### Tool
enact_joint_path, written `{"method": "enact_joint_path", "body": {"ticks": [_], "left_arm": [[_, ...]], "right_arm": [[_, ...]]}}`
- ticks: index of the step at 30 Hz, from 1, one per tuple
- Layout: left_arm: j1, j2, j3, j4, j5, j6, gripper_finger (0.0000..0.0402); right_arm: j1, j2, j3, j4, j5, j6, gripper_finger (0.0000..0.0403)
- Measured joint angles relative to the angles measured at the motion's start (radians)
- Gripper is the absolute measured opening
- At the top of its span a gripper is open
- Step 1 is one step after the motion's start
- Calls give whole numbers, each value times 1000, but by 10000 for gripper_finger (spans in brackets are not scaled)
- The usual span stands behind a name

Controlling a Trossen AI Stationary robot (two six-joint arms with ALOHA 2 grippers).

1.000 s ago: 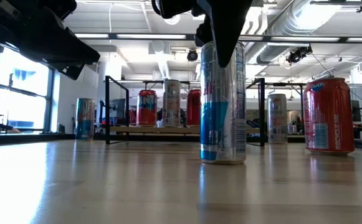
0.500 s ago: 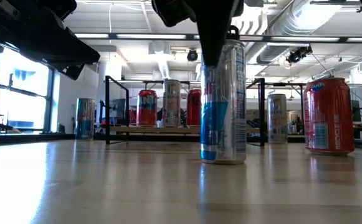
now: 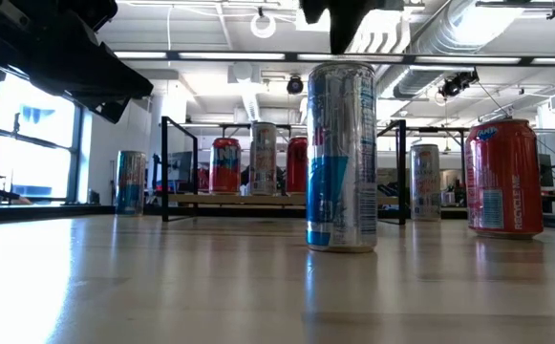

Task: Place canned beverage on shelf
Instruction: Put the bottom blue soda can on the shelf

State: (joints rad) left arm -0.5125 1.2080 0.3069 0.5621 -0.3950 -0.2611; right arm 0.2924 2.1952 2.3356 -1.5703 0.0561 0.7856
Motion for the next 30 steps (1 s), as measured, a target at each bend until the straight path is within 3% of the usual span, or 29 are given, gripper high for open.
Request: {"method": "enact_joint_path", "body": {"ticks": [4,9,11,16,22,30], "left_arm": [[0,0,0,-9,0,-1,0],[0,0,0,-16,0,-9,0],[0,0,0,-15,0,-9,0],[0,0,0,-14,0,-20,0],[-2,0,0,-16,0,-52,0],[-21,0,0,-18,-10,-51,0]], "right_arm": [[81,0,-12,6,21,-24,180],[199,1,-61,11,62,-18,41],[236,1,-83,19,92,1,11],[261,1,-194,70,183,47,27],[243,1,-311,141,305,48,4],[239,1,-355,114,499,95,0]]}}
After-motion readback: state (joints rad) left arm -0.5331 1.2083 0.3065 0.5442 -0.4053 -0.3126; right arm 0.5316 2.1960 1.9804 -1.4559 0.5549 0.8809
